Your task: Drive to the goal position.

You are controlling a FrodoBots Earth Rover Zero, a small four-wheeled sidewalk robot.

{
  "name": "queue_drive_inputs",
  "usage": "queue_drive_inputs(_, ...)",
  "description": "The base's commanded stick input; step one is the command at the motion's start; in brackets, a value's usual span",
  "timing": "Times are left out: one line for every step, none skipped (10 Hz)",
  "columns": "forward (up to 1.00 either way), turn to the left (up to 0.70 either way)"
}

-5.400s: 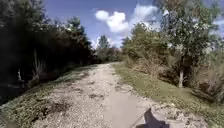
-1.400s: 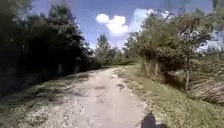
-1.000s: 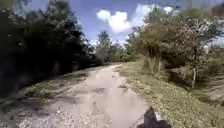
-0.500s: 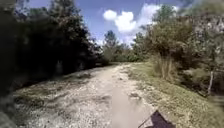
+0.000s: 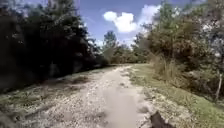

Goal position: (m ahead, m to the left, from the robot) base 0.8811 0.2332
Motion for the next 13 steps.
queue_drive_inputs(0.70,0.00)
queue_drive_inputs(0.70,0.00)
queue_drive_inputs(0.70,0.00)
queue_drive_inputs(0.70,0.00)
queue_drive_inputs(0.70,0.00)
queue_drive_inputs(0.70,0.00)
queue_drive_inputs(0.70,0.00)
queue_drive_inputs(0.70,0.00)
queue_drive_inputs(0.70,0.00)
queue_drive_inputs(0.70,0.00)
queue_drive_inputs(0.70,0.00)
queue_drive_inputs(0.70,0.00)
queue_drive_inputs(0.70,0.00)
